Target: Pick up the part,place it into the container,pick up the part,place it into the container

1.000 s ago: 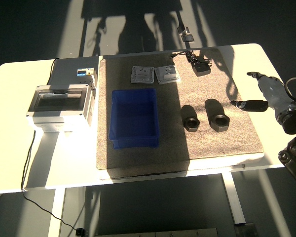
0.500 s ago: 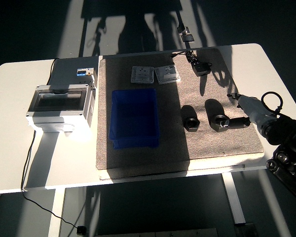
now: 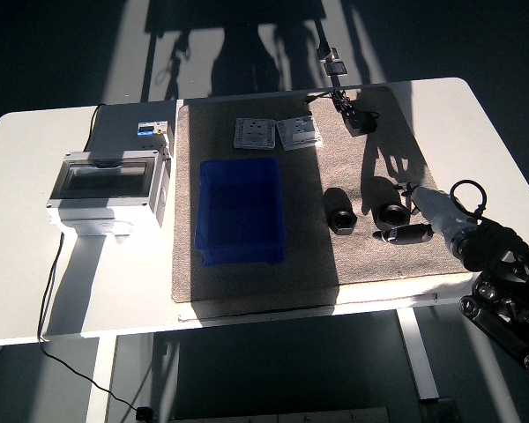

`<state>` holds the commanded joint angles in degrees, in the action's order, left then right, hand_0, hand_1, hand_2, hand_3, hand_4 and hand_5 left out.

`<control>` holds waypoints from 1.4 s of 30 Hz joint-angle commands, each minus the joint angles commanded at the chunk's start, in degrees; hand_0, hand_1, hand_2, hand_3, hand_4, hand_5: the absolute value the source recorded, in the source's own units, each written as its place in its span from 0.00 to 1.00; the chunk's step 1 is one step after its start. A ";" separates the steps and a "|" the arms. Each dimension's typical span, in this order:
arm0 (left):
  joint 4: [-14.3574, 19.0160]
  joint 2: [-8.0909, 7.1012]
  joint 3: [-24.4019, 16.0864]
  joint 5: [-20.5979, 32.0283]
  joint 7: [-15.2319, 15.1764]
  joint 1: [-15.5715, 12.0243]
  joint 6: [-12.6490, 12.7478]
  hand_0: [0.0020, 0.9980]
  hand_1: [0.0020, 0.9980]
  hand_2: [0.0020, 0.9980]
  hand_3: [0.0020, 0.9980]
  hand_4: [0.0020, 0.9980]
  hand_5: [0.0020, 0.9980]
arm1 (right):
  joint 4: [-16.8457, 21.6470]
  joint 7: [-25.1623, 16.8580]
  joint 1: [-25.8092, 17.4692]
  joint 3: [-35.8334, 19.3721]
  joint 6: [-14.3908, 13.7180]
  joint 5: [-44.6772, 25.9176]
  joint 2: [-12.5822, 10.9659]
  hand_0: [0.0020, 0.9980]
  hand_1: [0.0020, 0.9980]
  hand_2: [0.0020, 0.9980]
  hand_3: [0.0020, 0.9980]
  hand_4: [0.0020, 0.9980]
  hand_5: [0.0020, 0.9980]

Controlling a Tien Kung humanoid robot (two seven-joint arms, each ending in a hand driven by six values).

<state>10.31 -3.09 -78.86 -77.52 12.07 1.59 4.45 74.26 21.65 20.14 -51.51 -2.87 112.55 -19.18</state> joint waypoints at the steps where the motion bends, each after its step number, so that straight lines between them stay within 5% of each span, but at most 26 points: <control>1: 0.00 -0.01 -0.05 -0.10 0.00 -0.01 -0.01 0.70 0.63 0.61 0.67 0.67 0.63 | -0.09 0.01 0.01 0.20 -0.31 0.35 0.00 0.78 0.37 0.66 0.74 0.75 0.24; 6: 0.00 -0.06 -0.21 -0.41 -0.04 0.04 -0.08 0.70 0.63 0.61 0.67 0.67 0.63 | -0.37 0.81 -0.01 0.93 -1.30 2.75 -0.03 0.78 0.37 0.66 0.74 0.75 0.24; 7: 0.00 -0.07 -0.24 -0.48 -0.04 0.06 -0.10 0.70 0.63 0.61 0.67 0.67 0.63 | -0.43 1.02 -0.01 1.07 -1.43 3.10 -0.05 0.67 0.31 0.59 0.65 0.35 0.00; 14: 0.00 -0.13 -0.56 -0.95 -0.08 0.24 -0.22 0.70 0.63 0.61 0.67 0.67 0.63 | -0.87 1.61 0.08 2.44 -2.31 3.97 -0.18 0.64 0.30 0.59 0.65 0.30 0.00; 28: 0.00 -0.15 -1.32 -1.73 -0.68 0.24 -0.02 0.70 0.63 0.61 0.67 0.67 0.62 | -1.61 -4.28 0.77 3.60 -12.04 0.30 -0.17 0.61 0.26 0.49 0.56 0.33 0.00; 35: 0.00 -0.14 -1.49 -1.77 -0.83 0.22 0.18 0.70 0.63 0.61 0.67 0.67 0.62 | -2.29 -8.49 5.68 8.34 -16.77 -6.56 0.94 0.61 0.25 0.47 0.53 0.33 0.00; 42: 0.00 -0.09 -1.61 -1.81 -0.74 0.29 0.45 0.70 0.63 0.61 0.67 0.67 0.62 | -3.98 -11.00 13.96 16.68 -15.58 -10.02 4.68 0.63 0.25 0.47 0.53 0.34 0.00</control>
<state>10.31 -3.17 -80.46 -79.33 11.34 1.88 4.90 70.28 10.66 34.10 -34.83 -18.44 102.53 -14.50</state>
